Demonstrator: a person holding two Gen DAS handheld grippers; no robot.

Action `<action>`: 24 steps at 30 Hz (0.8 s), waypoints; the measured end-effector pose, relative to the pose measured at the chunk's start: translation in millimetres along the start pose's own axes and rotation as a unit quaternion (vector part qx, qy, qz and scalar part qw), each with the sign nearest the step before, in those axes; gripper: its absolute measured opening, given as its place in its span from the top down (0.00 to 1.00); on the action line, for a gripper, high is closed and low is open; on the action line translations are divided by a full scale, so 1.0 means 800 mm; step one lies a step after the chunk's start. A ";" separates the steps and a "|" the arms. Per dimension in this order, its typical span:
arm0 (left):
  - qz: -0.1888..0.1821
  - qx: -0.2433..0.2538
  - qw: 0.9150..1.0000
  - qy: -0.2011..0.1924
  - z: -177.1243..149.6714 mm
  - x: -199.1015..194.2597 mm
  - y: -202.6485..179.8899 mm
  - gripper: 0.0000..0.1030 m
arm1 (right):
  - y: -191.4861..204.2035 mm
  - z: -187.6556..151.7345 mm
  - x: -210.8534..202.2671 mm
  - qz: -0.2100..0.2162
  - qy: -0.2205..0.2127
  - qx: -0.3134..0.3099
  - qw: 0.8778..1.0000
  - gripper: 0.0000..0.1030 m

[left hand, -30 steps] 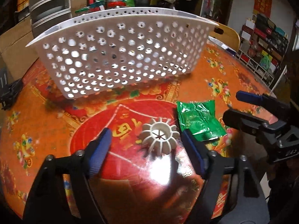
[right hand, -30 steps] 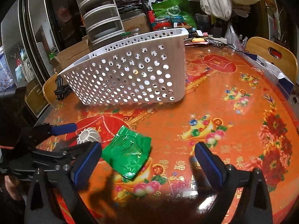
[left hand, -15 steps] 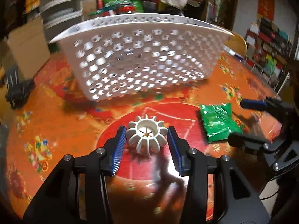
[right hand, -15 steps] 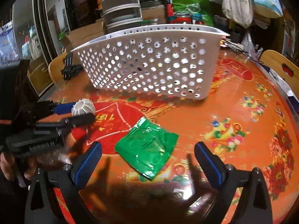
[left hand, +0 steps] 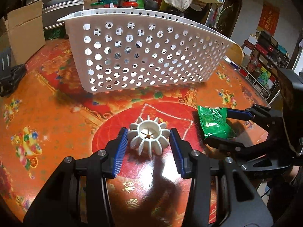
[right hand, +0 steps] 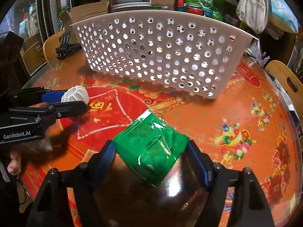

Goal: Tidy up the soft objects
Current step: 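Lift the ribbed piece with the left tool while the right tool carries the green wrapper to the basket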

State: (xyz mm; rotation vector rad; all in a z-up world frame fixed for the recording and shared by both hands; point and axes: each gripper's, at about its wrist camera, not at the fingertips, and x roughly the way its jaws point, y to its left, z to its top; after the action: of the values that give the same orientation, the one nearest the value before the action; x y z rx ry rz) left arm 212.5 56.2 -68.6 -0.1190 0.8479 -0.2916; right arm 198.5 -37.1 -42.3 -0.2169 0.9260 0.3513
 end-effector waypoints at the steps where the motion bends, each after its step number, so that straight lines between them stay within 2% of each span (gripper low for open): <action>1: 0.000 0.000 1.000 0.000 0.000 0.000 0.000 0.59 | -0.001 -0.001 0.000 0.001 -0.001 -0.001 1.000 0.31; 10: 0.001 0.001 1.000 0.000 0.000 -0.001 0.000 0.59 | -0.005 -0.004 -0.009 0.004 -0.014 0.001 1.000 0.50; 24: 0.002 0.004 1.000 0.001 -0.001 0.000 -0.002 0.59 | -0.022 -0.010 -0.021 0.031 -0.036 0.027 0.999 0.71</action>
State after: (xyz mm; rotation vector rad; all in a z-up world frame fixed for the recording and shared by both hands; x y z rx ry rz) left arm 211.9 54.6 -68.8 -0.1094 0.8484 -0.2908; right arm 190.1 -59.0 -32.6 -0.1257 0.8709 0.3877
